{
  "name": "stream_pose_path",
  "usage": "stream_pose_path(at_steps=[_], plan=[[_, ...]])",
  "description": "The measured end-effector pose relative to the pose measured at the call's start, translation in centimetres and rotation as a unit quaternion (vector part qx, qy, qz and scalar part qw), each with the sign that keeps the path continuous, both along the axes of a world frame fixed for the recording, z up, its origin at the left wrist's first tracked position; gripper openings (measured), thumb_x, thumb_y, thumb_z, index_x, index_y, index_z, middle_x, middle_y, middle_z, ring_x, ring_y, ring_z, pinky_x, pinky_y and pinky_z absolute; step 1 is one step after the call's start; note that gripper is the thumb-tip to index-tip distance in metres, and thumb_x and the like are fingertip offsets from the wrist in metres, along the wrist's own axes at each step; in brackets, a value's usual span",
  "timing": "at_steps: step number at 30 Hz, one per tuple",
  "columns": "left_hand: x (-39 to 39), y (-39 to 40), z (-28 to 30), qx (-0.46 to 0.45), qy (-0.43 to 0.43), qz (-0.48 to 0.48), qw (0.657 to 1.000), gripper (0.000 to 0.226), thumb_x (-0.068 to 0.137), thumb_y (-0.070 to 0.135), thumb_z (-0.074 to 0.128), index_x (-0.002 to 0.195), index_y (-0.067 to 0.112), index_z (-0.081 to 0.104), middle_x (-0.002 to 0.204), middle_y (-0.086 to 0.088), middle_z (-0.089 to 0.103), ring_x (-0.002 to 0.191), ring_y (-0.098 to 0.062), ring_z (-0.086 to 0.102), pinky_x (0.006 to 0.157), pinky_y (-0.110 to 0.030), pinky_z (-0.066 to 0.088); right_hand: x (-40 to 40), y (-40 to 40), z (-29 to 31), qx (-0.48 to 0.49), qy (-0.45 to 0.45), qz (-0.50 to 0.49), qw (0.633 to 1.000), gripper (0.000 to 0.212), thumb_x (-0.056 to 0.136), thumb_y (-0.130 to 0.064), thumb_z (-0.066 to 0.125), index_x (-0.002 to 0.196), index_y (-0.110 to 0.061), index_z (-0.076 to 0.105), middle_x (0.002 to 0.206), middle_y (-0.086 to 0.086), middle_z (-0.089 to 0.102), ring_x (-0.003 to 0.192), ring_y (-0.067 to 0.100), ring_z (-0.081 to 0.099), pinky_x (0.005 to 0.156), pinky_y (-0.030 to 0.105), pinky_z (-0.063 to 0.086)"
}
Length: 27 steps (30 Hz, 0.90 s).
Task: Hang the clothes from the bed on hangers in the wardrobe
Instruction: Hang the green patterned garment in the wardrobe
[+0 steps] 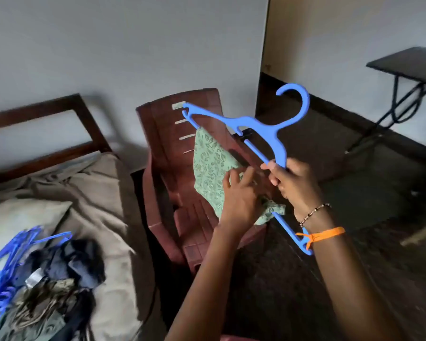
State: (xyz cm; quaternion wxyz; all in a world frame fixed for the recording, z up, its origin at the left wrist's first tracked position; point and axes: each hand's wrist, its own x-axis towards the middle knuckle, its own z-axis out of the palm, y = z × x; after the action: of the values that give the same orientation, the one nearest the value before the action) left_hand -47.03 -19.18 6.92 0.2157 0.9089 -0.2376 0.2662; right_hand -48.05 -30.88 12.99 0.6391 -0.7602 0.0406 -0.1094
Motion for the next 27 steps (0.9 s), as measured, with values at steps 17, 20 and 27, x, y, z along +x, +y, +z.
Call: stream_pose_path(at_steps=[17,20,27], plan=[[-12.6,-44.4,-3.8,-0.007,0.116,-0.550,0.827,0.033,0.072,0.020,0.042,0.085,0.014,0.071,0.098,-0.005,0.071,0.115,-0.026,0.047,0.108,-0.050,0.019,-18.6,-41.1,-2.6,0.023,0.018,-0.372,0.928,0.029,0.092,-0.012,0.056,0.064,-0.007,0.058,0.039,-0.008,0.043,0.037,0.002,0.037,0.052,0.029,0.029],[-14.4,-51.8,-4.7,0.012,0.117,-0.591,0.798,0.036,0.074,0.022,0.041,0.089,0.013,0.072,0.100,-0.006,0.071,0.117,-0.023,0.040,0.108,-0.039,0.014,-21.2,-47.4,-4.0,0.026,0.031,-0.434,0.900,0.027,0.092,-0.013,0.057,0.069,0.002,0.060,0.040,-0.007,0.039,0.034,0.003,0.033,0.051,0.029,0.026],[-15.6,-72.1,-5.4,0.059,0.067,-0.670,0.737,0.030,0.080,0.027,0.043,0.081,0.015,0.071,0.091,0.001,0.071,0.103,-0.018,0.046,0.106,-0.034,0.016,-24.6,-63.9,-3.8,0.015,0.056,-0.533,0.844,0.031,0.092,-0.015,0.057,0.064,-0.001,0.055,0.042,-0.003,0.037,0.035,0.005,0.029,0.048,0.028,0.025]])
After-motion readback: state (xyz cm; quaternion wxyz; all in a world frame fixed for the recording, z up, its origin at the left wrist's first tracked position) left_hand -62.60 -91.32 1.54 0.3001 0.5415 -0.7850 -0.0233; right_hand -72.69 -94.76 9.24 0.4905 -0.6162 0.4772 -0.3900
